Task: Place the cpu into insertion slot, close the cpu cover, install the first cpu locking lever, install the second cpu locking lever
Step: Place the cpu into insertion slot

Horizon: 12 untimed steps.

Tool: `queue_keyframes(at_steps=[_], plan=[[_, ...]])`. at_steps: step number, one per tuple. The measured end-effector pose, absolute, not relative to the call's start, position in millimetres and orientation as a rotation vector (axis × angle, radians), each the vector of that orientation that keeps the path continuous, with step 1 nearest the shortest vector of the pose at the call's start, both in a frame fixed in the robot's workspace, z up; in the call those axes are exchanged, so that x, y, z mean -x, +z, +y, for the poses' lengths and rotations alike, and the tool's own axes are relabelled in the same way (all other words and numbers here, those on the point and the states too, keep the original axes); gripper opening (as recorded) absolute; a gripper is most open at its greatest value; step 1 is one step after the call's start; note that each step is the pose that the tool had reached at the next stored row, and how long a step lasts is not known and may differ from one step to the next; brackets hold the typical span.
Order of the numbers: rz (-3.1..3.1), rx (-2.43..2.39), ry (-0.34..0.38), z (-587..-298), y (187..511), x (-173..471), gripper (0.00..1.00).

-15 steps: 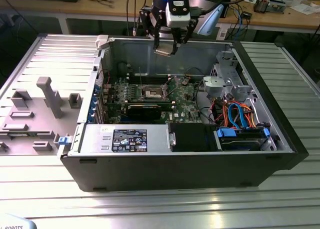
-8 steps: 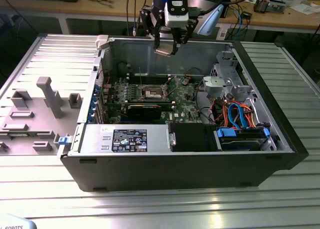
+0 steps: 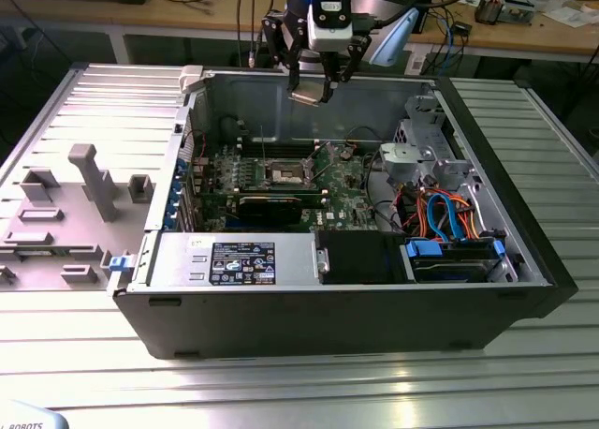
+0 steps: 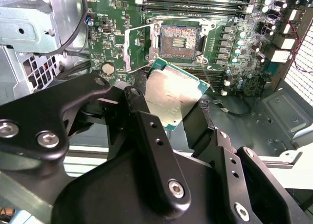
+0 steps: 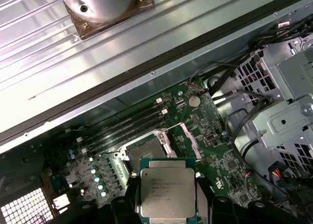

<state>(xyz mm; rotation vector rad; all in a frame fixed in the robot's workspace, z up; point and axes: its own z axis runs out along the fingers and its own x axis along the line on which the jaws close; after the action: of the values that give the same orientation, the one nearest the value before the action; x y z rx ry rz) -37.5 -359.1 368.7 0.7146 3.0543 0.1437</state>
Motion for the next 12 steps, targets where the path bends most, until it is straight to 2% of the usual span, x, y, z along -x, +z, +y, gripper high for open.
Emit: queue_keyframes(at_steps=[12], plan=[[3.04,-0.766,0.144,-359.1,368.7,37.5,0.55]])
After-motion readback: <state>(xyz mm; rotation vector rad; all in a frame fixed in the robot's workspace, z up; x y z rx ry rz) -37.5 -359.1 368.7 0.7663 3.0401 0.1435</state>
